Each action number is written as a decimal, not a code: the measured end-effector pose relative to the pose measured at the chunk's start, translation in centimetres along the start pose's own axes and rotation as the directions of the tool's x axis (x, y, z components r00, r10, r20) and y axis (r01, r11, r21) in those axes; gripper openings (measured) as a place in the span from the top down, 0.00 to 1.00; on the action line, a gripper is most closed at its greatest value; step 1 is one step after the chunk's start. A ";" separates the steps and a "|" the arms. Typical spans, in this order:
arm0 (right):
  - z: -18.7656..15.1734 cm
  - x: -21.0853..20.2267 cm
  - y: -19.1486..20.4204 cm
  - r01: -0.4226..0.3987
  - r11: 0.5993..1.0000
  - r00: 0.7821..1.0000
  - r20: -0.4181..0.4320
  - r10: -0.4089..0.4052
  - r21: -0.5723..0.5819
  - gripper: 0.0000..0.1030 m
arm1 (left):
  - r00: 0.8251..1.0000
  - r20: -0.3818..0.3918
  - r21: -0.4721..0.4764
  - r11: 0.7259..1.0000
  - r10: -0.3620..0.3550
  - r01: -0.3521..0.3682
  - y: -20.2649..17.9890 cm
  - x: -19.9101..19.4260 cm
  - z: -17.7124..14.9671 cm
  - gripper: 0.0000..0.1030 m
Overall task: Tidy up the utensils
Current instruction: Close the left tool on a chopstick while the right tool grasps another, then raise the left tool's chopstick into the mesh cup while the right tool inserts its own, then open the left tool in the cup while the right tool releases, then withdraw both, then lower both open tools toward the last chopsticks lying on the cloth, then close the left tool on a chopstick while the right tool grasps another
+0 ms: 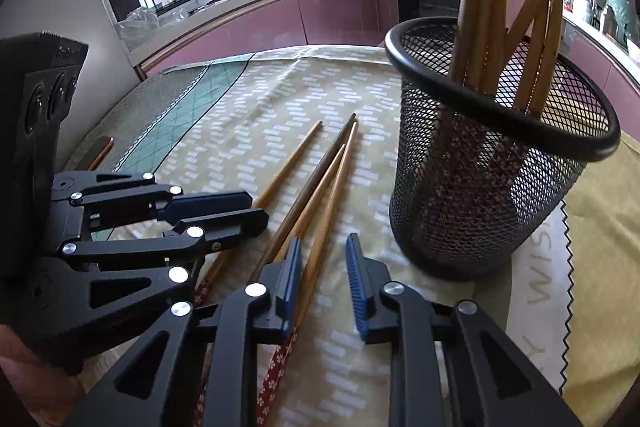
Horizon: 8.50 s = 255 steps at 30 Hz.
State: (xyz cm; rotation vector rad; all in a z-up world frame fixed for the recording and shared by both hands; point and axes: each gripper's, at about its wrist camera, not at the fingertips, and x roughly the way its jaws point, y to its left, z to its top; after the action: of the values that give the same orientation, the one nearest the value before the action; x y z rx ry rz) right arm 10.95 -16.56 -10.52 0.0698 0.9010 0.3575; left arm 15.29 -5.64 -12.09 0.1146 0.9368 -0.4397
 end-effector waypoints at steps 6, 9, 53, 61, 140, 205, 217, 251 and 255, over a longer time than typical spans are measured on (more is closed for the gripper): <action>-0.4 -0.6 -1.4 -0.046 0.996 0.999 0.012 0.045 0.076 0.94 | 1.000 0.015 -0.051 0.999 -0.014 0.015 0.6 -0.5 -0.4 0.93; -0.6 -1.3 -1.7 -0.066 0.994 0.998 0.029 0.063 0.090 0.95 | 0.999 0.026 -0.060 0.998 -0.022 0.024 0.8 -1.1 -0.5 0.93; -0.4 -9.2 -3.3 -0.164 0.986 0.972 0.175 0.156 0.028 0.94 | 0.968 0.138 0.024 0.977 -0.211 0.210 -0.1 -7.5 1.6 0.93; 0.4 -12.4 -5.0 -0.175 0.983 0.951 0.266 0.157 0.045 0.94 | 0.933 0.229 0.040 0.960 -0.279 0.277 -0.1 -11.3 2.9 0.93; 8.3 -9.8 -10.0 -0.088 0.992 0.972 0.224 0.066 0.091 0.92 | 0.951 0.185 0.102 0.968 -0.246 0.231 -5.7 -5.0 13.1 0.91; -0.9 -2.5 -3.2 -0.157 0.984 0.987 -0.006 0.158 0.088 0.59 | 0.998 0.018 0.029 0.998 -0.064 0.064 -1.2 -1.5 -1.9 0.55; 0.3 -1.0 -1.6 -0.114 0.992 0.993 -0.017 0.116 0.056 0.60 | 1.000 0.016 0.034 0.999 -0.020 0.020 -0.7 -2.1 -2.3 0.57; -0.1 -0.8 -1.6 -0.010 0.999 0.998 -0.063 0.013 0.036 0.90 | 0.998 0.002 0.069 0.995 -0.067 0.067 -2.0 -1.2 -1.8 0.82; -0.4 -1.0 -1.9 -0.013 0.999 0.998 -0.059 0.016 0.036 0.90 | 0.999 0.006 0.062 0.997 -0.045 0.045 -1.9 -2.0 -2.5 0.86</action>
State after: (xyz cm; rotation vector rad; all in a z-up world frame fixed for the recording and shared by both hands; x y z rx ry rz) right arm 10.59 -18.69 -10.35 0.0987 0.9664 0.3587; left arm 11.57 -6.05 -11.81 0.1482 0.9197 -0.5107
